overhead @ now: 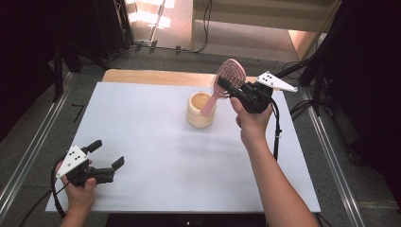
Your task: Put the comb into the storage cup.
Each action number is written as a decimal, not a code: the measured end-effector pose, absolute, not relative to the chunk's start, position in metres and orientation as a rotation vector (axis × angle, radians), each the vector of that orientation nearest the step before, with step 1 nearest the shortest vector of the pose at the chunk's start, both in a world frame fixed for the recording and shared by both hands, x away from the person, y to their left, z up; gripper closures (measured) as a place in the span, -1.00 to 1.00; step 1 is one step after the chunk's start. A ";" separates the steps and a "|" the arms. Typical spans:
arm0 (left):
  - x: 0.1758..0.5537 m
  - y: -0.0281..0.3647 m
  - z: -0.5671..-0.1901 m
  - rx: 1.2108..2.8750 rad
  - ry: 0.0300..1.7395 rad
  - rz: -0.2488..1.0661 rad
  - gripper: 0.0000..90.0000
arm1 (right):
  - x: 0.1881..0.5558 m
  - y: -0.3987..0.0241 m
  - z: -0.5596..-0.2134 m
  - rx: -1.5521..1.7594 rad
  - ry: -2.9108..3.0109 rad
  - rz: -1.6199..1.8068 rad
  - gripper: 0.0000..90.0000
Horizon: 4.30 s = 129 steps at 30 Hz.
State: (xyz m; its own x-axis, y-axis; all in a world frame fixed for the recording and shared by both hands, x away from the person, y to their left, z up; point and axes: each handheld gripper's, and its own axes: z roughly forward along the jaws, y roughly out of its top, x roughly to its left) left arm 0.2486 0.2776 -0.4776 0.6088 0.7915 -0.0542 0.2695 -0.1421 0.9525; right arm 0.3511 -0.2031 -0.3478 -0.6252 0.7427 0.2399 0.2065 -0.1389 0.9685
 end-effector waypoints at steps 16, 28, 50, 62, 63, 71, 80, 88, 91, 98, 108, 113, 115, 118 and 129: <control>0.248 0.278 -0.477 1.701 0.878 0.576 -1.00 | 0.363 -0.202 -0.344 1.077 1.722 1.807 0.39; 0.248 0.277 -0.477 1.703 0.870 0.575 -1.00 | 0.375 -0.198 -0.345 1.086 1.728 1.782 0.39; 0.248 0.276 -0.478 1.708 0.866 0.576 -1.00 | 0.395 -0.196 -0.359 1.118 1.729 1.732 0.39; 0.248 0.277 -0.478 1.707 0.866 0.574 -1.00 | 0.401 -0.192 -0.366 1.120 1.739 1.695 0.39; 0.248 0.277 -0.478 1.706 0.866 0.574 -1.00 | 0.401 -0.192 -0.367 1.121 1.742 1.694 0.39; 0.248 0.277 -0.477 1.708 0.866 0.575 -1.00 | 0.403 -0.190 -0.374 1.126 1.753 1.686 0.39; 0.248 0.277 -0.478 1.705 0.865 0.575 -1.00 | 0.406 -0.189 -0.385 1.144 1.763 1.676 0.39; 0.248 0.276 -0.478 1.706 0.864 0.575 -1.00 | 0.408 -0.187 -0.393 1.156 1.773 1.668 0.39; 0.248 0.277 -0.478 1.706 0.864 0.578 -1.00 | 0.409 -0.187 -0.397 1.166 1.775 1.663 0.39; 0.248 0.276 -0.478 1.712 0.862 0.580 -1.00 | 0.410 -0.185 -0.407 1.189 1.782 1.668 0.39; 0.248 0.276 -0.478 1.710 0.861 0.581 -1.00 | 0.412 -0.178 -0.415 1.196 1.796 1.664 0.39; 0.248 0.276 -0.478 1.711 0.860 0.580 -1.00 | 0.414 -0.176 -0.420 1.201 1.802 1.658 0.39; 0.248 0.276 -0.478 1.710 0.860 0.581 -1.00 | 0.415 -0.175 -0.422 1.208 1.804 1.655 0.39; 0.248 0.276 -0.478 1.711 0.860 0.580 -1.00 | 0.415 -0.175 -0.425 1.214 1.810 1.651 0.39; 0.247 0.276 -0.477 1.711 0.860 0.582 -1.00 | 0.417 -0.174 -0.435 1.250 1.804 1.656 0.39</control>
